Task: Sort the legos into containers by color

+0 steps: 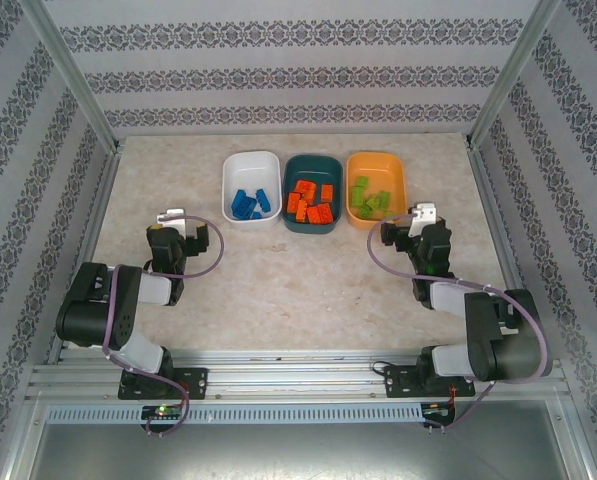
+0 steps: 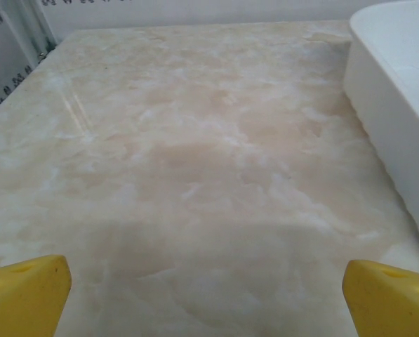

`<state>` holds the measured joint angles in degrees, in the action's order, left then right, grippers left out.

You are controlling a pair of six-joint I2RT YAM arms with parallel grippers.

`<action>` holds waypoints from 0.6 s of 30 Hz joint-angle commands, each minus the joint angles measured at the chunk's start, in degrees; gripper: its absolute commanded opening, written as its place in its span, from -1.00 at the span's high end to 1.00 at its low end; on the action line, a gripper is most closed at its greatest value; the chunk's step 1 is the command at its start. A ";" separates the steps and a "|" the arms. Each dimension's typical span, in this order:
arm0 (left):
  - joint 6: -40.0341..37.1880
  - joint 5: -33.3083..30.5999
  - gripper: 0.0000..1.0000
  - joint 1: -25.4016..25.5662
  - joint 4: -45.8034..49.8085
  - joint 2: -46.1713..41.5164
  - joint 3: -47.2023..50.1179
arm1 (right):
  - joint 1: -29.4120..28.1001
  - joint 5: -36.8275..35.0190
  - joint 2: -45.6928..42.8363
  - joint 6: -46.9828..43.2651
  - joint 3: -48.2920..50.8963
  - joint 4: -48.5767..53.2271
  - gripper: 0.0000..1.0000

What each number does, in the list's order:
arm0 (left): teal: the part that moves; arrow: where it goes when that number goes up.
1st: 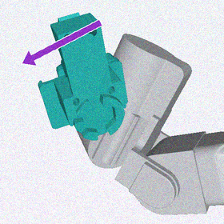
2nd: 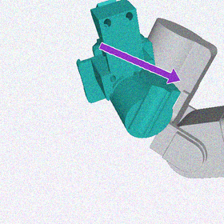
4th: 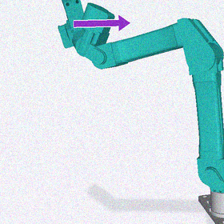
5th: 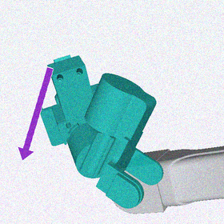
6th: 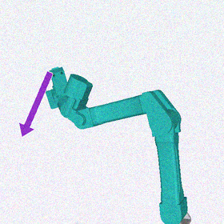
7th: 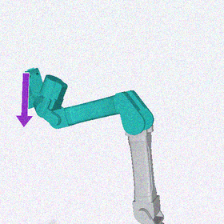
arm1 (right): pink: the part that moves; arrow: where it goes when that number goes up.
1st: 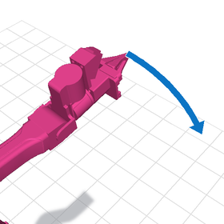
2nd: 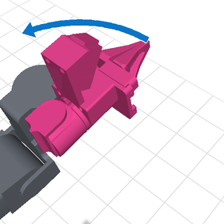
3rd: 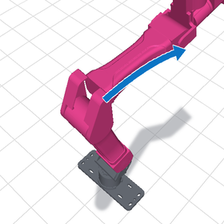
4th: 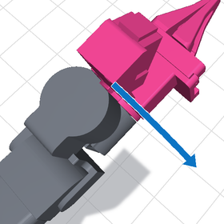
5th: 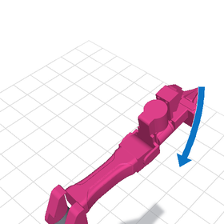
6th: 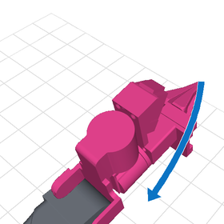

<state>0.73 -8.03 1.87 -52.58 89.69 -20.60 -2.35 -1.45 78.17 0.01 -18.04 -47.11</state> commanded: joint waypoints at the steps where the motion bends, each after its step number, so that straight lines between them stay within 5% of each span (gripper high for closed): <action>1: 1.38 -1.99 -1.00 -0.55 -2.71 0.84 -0.47 | 0.40 -3.08 0.67 1.11 4.50 -10.87 -0.96; 11: 0.98 -1.39 -1.00 -0.53 -2.40 0.93 -0.66 | 0.42 -6.05 8.87 2.31 6.48 -23.11 -0.96; 18: 0.80 -1.03 -1.00 -0.46 -2.44 0.93 -0.67 | 0.59 -4.44 8.03 1.87 -0.17 -9.87 -0.96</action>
<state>1.30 -9.26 1.78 -52.75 90.08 -20.60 -2.35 -6.61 86.21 1.34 -14.55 -61.21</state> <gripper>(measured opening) 0.999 0.980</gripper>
